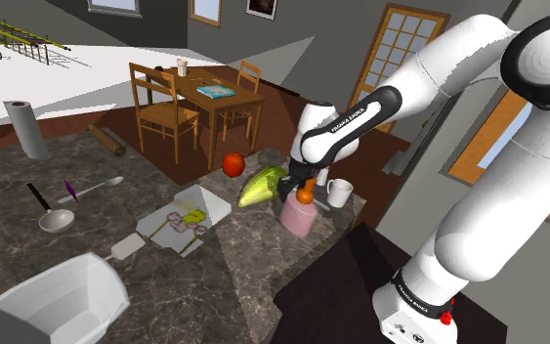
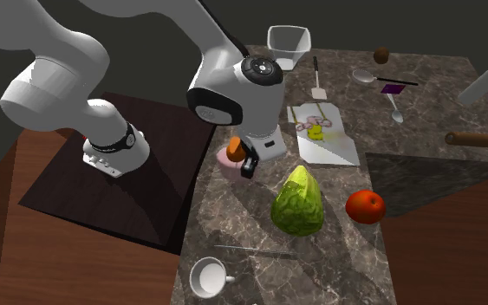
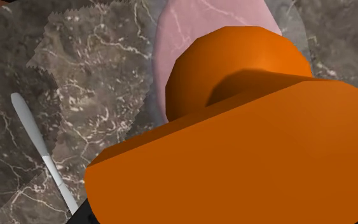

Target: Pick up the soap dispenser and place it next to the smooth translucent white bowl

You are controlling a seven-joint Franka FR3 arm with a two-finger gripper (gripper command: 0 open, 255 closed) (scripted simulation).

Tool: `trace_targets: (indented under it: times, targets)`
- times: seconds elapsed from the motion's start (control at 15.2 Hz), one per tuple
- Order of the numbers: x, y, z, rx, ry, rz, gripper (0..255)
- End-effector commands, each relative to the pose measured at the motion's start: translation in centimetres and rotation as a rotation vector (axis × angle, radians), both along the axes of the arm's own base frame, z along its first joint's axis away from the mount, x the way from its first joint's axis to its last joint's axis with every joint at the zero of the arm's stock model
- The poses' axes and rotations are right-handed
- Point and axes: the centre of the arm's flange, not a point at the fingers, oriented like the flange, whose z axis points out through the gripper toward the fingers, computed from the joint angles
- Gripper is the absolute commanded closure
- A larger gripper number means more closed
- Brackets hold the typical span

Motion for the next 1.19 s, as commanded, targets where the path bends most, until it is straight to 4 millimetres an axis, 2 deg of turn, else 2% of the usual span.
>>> trace_targets:
  times: [0.0, 1.12]
  targets:
    - [0.0, 0.1, 1.1, 0.000, 0.000, 0.000, 255]
    - [0.0, 0.1, 10.1, 0.000, 0.000, 0.000, 255]
